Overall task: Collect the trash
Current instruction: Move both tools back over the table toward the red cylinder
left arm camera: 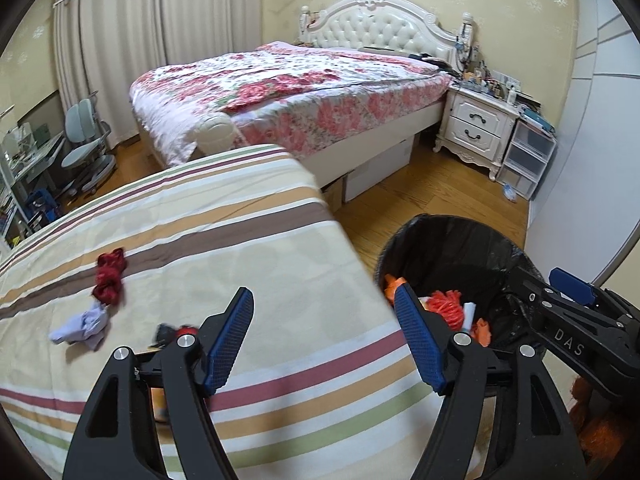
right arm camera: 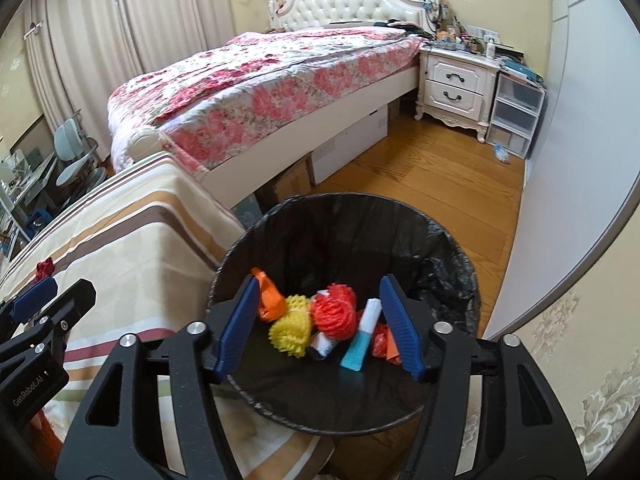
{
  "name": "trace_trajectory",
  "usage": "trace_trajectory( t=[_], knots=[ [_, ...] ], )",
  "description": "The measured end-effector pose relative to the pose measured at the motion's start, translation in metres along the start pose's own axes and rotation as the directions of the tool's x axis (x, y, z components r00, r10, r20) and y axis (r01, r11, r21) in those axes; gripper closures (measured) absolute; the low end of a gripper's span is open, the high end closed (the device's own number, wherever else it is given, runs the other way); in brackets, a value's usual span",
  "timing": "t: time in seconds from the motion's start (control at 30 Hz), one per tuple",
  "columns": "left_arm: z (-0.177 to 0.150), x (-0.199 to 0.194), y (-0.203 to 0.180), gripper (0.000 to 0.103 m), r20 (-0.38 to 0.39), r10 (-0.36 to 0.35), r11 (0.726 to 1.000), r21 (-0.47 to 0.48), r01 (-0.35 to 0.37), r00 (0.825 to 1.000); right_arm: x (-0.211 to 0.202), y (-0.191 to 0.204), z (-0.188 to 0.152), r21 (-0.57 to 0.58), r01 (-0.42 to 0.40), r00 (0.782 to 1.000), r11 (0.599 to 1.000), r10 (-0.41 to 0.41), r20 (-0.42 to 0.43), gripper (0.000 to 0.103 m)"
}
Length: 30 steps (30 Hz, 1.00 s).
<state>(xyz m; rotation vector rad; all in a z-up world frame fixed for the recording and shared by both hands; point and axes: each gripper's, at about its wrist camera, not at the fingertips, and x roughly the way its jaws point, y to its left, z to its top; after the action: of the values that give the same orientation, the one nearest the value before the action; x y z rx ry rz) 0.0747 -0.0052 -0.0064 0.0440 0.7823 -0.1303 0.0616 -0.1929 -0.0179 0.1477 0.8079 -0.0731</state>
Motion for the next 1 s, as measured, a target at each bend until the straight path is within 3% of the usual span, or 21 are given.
trace_trajectory(
  t=[0.27,0.63,1.0],
  knots=[
    [-0.021,-0.02,0.059,0.032,-0.007,0.082,0.993,-0.079,-0.083,0.997,-0.002,0.059,-0.011,-0.085,-0.082,0.996,0.993,0.08,-0.029,0.039],
    [-0.049,-0.037,0.135,0.032,-0.039,0.195,0.961,-0.193,-0.198,0.98,-0.009,0.136,-0.022,-0.203,-0.179,0.984,0.963,0.17,-0.061,0.039],
    [-0.066,-0.048,0.179,0.032,-0.055,0.221,0.936,-0.269,-0.228,0.974,-0.011,0.204,-0.032,-0.295,-0.24,0.971,0.925,0.223,-0.091,0.035]
  ],
)
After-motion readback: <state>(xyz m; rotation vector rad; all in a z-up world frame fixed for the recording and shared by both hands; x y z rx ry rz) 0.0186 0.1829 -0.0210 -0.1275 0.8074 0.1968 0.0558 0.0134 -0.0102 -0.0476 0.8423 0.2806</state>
